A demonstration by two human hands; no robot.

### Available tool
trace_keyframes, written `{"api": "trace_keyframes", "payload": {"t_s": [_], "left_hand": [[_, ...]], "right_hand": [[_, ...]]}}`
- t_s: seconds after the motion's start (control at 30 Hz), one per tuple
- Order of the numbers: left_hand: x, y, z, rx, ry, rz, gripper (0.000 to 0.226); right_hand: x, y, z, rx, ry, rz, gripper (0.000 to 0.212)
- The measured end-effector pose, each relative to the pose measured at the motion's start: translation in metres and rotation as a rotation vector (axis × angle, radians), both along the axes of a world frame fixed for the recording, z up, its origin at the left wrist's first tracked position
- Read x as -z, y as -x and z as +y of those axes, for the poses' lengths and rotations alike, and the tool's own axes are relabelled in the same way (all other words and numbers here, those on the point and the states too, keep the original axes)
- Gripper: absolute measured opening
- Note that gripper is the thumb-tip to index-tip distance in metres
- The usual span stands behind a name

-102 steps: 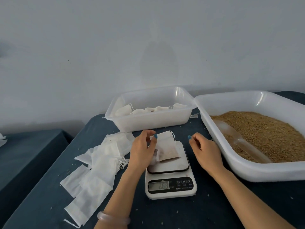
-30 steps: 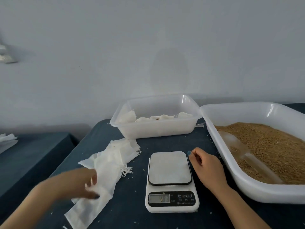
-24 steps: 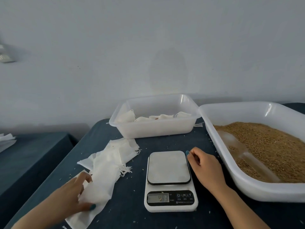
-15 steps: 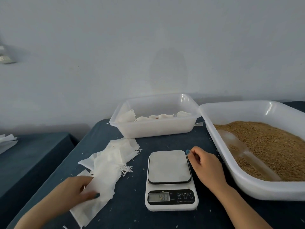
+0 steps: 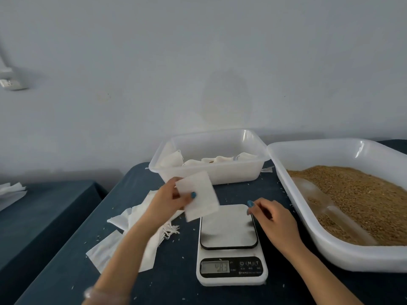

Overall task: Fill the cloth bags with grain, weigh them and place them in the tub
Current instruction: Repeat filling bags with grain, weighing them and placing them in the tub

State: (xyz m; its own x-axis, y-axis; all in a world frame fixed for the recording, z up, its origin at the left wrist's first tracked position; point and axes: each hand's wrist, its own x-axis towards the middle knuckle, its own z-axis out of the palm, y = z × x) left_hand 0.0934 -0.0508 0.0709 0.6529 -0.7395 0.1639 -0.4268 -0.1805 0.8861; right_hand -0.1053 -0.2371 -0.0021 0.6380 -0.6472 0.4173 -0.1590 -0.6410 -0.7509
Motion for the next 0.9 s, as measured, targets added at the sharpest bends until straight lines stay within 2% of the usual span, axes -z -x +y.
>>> {"api": "trace_keyframes", "payload": {"t_s": [0.1, 0.17, 0.2, 0.23, 0.33, 0.47, 0.67, 0.77, 0.9], "left_hand": [[0.003, 0.025, -0.035, 0.026, 0.139, 0.066, 0.045], [0.012, 0.039, -0.048, 0.149, 0.251, 0.099, 0.063], [0.016, 0.044, -0.051, 0.186, 0.274, 0.053, 0.069], [0.021, 0.046, -0.052, 0.193, 0.265, -0.032, 0.071], [0.03, 0.045, -0.052, 0.18, 0.192, -0.214, 0.055], [0.035, 0.042, -0.043, 0.171, 0.169, -0.179, 0.048], [0.038, 0.048, -0.039, 0.223, 0.142, -0.183, 0.057], [0.037, 0.051, -0.039, 0.224, 0.141, -0.292, 0.066], [0.036, 0.053, -0.04, 0.145, 0.169, -0.604, 0.091]], "right_hand": [[-0.005, -0.002, 0.004, -0.124, -0.156, -0.08, 0.039], [-0.006, -0.004, 0.004, -0.166, -0.226, -0.106, 0.03], [-0.006, -0.006, 0.004, -0.183, -0.241, -0.113, 0.025], [-0.005, -0.007, 0.004, -0.197, -0.249, -0.12, 0.023], [-0.004, -0.008, 0.003, -0.206, -0.271, -0.144, 0.029], [-0.002, -0.009, 0.0, -0.228, -0.322, -0.192, 0.011], [-0.006, -0.006, 0.001, -0.242, -0.457, -0.283, 0.029], [-0.007, -0.005, -0.001, -0.219, -0.482, -0.298, 0.035], [-0.007, -0.005, 0.0, -0.181, -0.47, -0.287, 0.036]]}}
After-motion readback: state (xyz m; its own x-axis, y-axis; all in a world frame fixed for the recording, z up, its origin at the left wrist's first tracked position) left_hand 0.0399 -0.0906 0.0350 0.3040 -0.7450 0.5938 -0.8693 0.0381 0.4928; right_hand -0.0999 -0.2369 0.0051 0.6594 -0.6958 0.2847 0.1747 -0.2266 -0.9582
